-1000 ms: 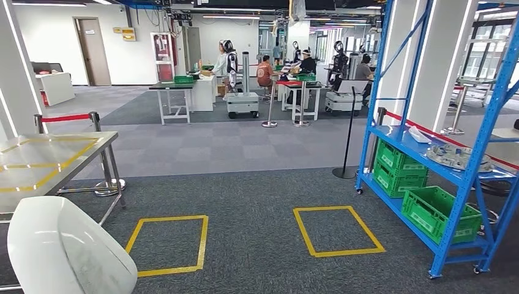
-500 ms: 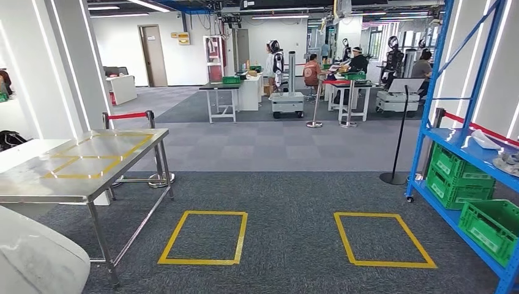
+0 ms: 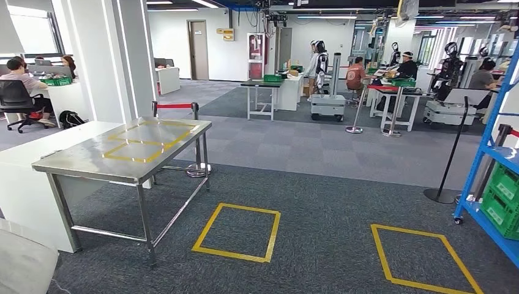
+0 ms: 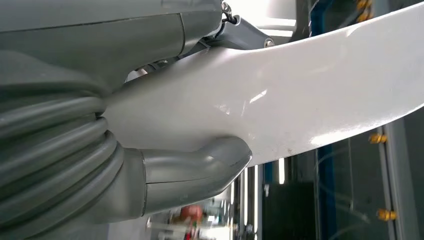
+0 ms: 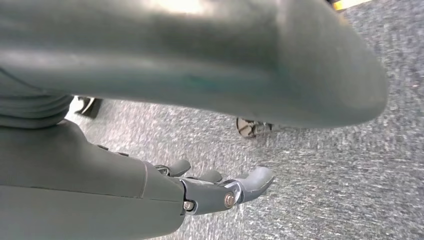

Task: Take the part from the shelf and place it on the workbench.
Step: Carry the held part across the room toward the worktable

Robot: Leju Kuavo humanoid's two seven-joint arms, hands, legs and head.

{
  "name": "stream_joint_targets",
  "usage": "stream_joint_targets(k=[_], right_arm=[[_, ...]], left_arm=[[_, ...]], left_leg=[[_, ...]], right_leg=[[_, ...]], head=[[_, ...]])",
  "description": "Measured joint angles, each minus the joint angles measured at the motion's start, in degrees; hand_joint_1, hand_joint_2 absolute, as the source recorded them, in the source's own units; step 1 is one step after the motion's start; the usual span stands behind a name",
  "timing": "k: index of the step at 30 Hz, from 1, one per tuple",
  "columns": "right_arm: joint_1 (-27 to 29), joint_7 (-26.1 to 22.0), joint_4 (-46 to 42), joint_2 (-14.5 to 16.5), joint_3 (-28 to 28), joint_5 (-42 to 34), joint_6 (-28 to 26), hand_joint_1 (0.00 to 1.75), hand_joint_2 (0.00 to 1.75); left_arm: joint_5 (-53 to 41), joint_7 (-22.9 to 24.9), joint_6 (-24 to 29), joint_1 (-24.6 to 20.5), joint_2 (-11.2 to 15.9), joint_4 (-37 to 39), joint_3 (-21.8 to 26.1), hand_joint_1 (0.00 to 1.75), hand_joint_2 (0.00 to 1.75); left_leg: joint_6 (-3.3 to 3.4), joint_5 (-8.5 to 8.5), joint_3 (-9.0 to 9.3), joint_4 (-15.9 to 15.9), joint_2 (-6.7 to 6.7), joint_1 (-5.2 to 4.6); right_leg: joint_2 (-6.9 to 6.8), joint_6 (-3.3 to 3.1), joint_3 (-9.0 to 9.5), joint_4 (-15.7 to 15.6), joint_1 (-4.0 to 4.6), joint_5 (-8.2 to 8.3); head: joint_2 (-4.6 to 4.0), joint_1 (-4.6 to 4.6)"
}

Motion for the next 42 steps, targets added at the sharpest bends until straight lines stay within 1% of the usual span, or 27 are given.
stream_joint_targets(k=[1,2,3,5,7,9,11,13,15,16,17,19,21,22,24,25,26,28,30,31,32,33,35,37,39,40,42], right_arm=[[0.1,0.0,0.0,0.0,0.0,0.1,0.0,0.00,0.00],[0.1,-0.2,0.0,0.0,0.0,0.2,0.1,0.00,0.00],[0.1,-0.4,0.0,0.0,0.0,0.4,0.2,0.00,0.00],[0.1,-1.2,0.0,0.0,0.0,0.7,0.4,0.00,0.00],[-0.1,-1.8,0.0,0.0,0.0,1.1,0.6,0.00,0.00],[-0.3,-2.3,0.0,0.1,0.0,1.5,0.7,0.00,0.00],[-0.4,-2.5,0.0,0.1,0.0,1.7,0.9,0.00,0.00],[-0.3,-2.1,0.0,0.1,0.0,1.7,0.8,0.00,0.00],[-0.2,-1.2,0.0,0.1,0.0,1.5,0.6,0.00,0.00],[-0.2,-0.8,0.0,0.1,0.0,1.4,0.5,0.00,0.00],[-0.2,-0.5,0.0,0.1,0.0,1.2,0.4,0.00,0.00],[-0.3,0.1,0.0,0.2,0.0,0.7,0.3,0.00,0.00],[-0.4,0.7,0.0,0.2,-0.1,0.4,0.2,0.00,0.00],[-0.5,0.8,0.0,0.2,-0.1,0.4,0.1,0.00,0.00],[-0.5,0.8,0.0,0.3,-0.1,0.2,0.1,0.00,0.00],[-0.6,0.7,0.0,0.3,-0.1,0.1,0.0,0.00,0.00],[-0.6,0.7,0.0,0.3,-0.1,0.0,0.0,0.00,0.00],[-0.6,0.6,0.0,0.4,-0.2,0.0,-0.1,0.00,0.00],[-0.4,0.6,0.0,0.4,-0.2,0.0,-0.1,0.00,0.00],[-0.3,0.5,0.0,0.4,-0.2,0.0,-0.2,0.00,0.00],[-0.2,0.3,0.0,0.4,-0.2,0.0,-0.2,0.00,0.00],[-0.2,0.1,0.0,0.4,-0.2,0.0,-0.2,0.00,0.00],[-0.2,-0.4,0.0,0.4,-0.2,0.0,-0.1,0.00,0.00],[-0.2,-0.6,0.0,0.4,-0.2,0.0,0.0,0.00,0.00],[-0.3,-0.7,0.0,0.4,-0.2,0.0,0.0,0.00,0.00],[-0.3,-0.7,0.0,0.4,-0.2,0.0,-0.1,0.00,0.00],[-0.4,-0.8,0.0,0.4,-0.2,0.0,-0.2,0.00,0.00]], left_arm=[[0.0,-0.3,0.4,0.0,0.1,-0.1,0.5,1.75,1.75],[-0.1,-0.5,0.8,0.0,0.1,-0.3,1.0,1.75,1.75],[-0.2,-0.6,1.2,0.0,0.1,-0.5,1.4,1.75,1.75],[-0.5,-0.6,1.8,0.0,0.1,-0.8,1.8,1.75,1.75],[-0.7,-0.7,2.2,0.2,0.1,-0.9,2.0,1.75,1.75],[-0.7,-0.7,2.4,0.3,0.2,-0.9,2.4,1.75,1.75],[-0.3,-0.8,2.4,0.4,0.6,-0.9,3.0,1.75,1.75],[0.2,-1.0,2.3,0.3,0.9,-0.8,3.3,1.75,1.75],[0.3,-1.0,2.2,0.3,0.9,-0.6,3.4,1.75,1.75],[0.2,-0.9,2.3,0.2,1.0,-0.4,3.4,1.75,1.75],[0.1,-0.8,2.3,0.2,1.1,-0.3,3.4,1.75,1.75],[-0.2,-0.8,2.6,-0.2,1.2,-0.2,3.4,1.75,1.75],[-0.8,-0.9,3.2,-0.9,1.3,-0.1,3.3,1.75,1.75],[-1.2,-1.0,3.7,-1.1,1.4,-0.1,3.3,1.75,1.75],[-2.0,-1.3,4.5,-1.3,1.4,-0.1,3.3,1.75,1.75],[-2.2,-1.5,4.8,-1.3,1.4,-0.2,3.3,1.75,1.75],[-2.4,-1.6,5.0,-1.4,1.4,-0.4,3.3,1.75,1.75],[-2.9,-1.8,5.5,-1.6,1.2,-0.6,3.3,1.75,1.75],[-3.7,-1.9,6.3,-1.7,0.9,-0.7,3.3,1.75,1.75],[-4.0,-2.0,6.6,-1.6,0.8,-0.7,3.3,1.75,1.75],[-4.2,-2.0,6.8,-1.6,0.7,-0.7,3.3,1.75,1.75],[-4.3,-2.0,7.0,-1.6,0.7,-0.7,3.3,1.75,1.75],[-4.4,-2.0,7.2,-1.6,0.6,-0.7,3.3,1.75,1.75],[-4.4,-2.0,7.3,-1.5,0.6,-0.7,3.3,1.75,1.75],[-4.3,-2.0,7.3,-1.3,0.6,-0.7,3.3,1.75,1.75],[-4.3,-2.0,7.3,-1.1,0.6,-0.7,3.3,1.75,1.75],[-4.3,-2.0,7.3,-0.9,0.7,-0.7,3.3,1.75,1.75]], left_leg=[[0.03,0.03,-0.07,0.1,-0.80,-0.06],[0.02,0.06,-0.10,0.2,-1.65,-0.12],[-0.02,0.09,-0.10,0.2,-2.48,-0.15],[-0.38,0.26,-0.18,0.2,-4.02,-0.11],[-1.09,0.56,-0.45,0.1,-5.31,0.11],[-1.84,0.88,-0.77,-0.2,-6.17,0.25],[-2.38,-0.23,-1.72,1.3,-3.72,0.07],[-2.89,-3.67,-4.38,7.0,0.14,-0.03],[-3.45,-6.51,-7.43,13.8,1.41,0.13],[-3.66,-6.54,-7.88,15.1,1.59,0.21],[-3.82,-5.51,-7.16,14.1,1.83,0.27],[-3.99,-2.20,-3.02,6.7,3.67,0.32],[-3.31,-0.51,0.13,1.0,5.46,0.17],[-2.81,-0.53,0.44,0.3,5.63,0.06],[-1.84,-0.39,0.23,0.4,4.28,0.02],[-1.51,-0.28,0.14,0.4,3.67,0.09],[-1.15,-0.14,0.07,0.3,3.08,0.22],[-0.62,0.13,-0.15,0.2,1.93,0.43],[-0.35,0.29,-0.50,0.3,0.54,0.40],[-0.32,0.34,-0.62,0.3,-0.23,0.37],[-0.35,0.40,-0.68,0.4,-1.07,0.35],[-0.42,0.45,-0.68,0.4,-1.90,0.35],[-0.76,0.59,-0.73,0.5,-3.46,0.33],[-1.47,0.86,-1.02,0.4,-4.87,0.37],[-2.37,1.28,-1.41,0.1,-6.22,0.52],[-2.68,1.33,-1.61,0.1,-5.79,0.55],[-3.10,-0.24,-2.89,2.5,-2.58,0.37]], right_leg=[[0.14,-0.17,-0.30,0.3,0.02,0.65],[0.41,-0.47,0.57,-1.7,0.06,2.39],[1.08,-0.87,2.30,-5.5,0.12,4.67],[3.53,-1.66,5.78,-13.1,0.28,7.67],[4.47,-1.96,6.97,-15.8,0.54,8.13],[3.04,-2.18,7.13,-16.4,0.58,8.54],[1.53,-2.75,7.45,-17.2,0.29,9.05],[-0.01,-3.15,7.58,-17.7,0.19,9.27],[-1.67,-3.22,7.46,-17.5,0.21,9.17],[-2.51,-3.19,7.42,-17.4,0.19,9.06],[-3.34,-3.09,7.40,-17.2,0.13,8.90],[-4.82,-2.66,7.47,-16.7,0.04,8.41],[-5.98,-1.97,7.52,-16.1,0.27,7.84],[-6.48,-1.67,7.59,-15.9,0.45,7.68],[-7.38,-1.17,7.80,-15.9,0.50,7.52],[-6.71,-0.83,7.83,-15.6,0.36,7.20],[-5.20,-0.49,7.44,-14.5,0.18,6.33],[-1.30,0.05,4.86,-8.8,-0.13,2.96],[0.06,0.17,0.98,-1.1,-0.16,-0.18],[0.16,0.12,-0.16,0.9,-0.16,-0.43],[0.27,-0.04,-0.13,0.4,-0.16,0.62],[0.58,-0.27,1.04,-2.3,-0.16,2.59],[2.92,-0.84,4.81,-10.6,-0.17,6.65],[4.66,-1.05,6.78,-15.1,-0.06,8.06],[3.79,-1.26,6.91,-15.6,0.08,8.15],[3.02,-1.58,7.00,-15.8,0.02,8.37],[1.42,-2.38,7.14,-16.4,-0.19,8.80]], head=[[0.00,0.01],[0.00,0.02],[0.00,0.02],[0.00,0.01],[0.00,-0.01],[0.00,0.01],[0.00,-0.12],[0.00,-0.30],[0.00,-0.34],[0.00,-0.34],[0.00,-0.34],[0.00,-0.36],[0.00,-0.35],[0.00,-0.33],[0.00,-0.28],[0.00,-0.27],[0.00,-0.22],[0.00,-0.10],[0.00,-0.02],[0.00,-0.01],[0.00,0.01],[0.00,0.02],[0.00,0.02],[0.00,0.01],[0.00,-0.02],[0.00,-0.04],[0.00,-0.18]])
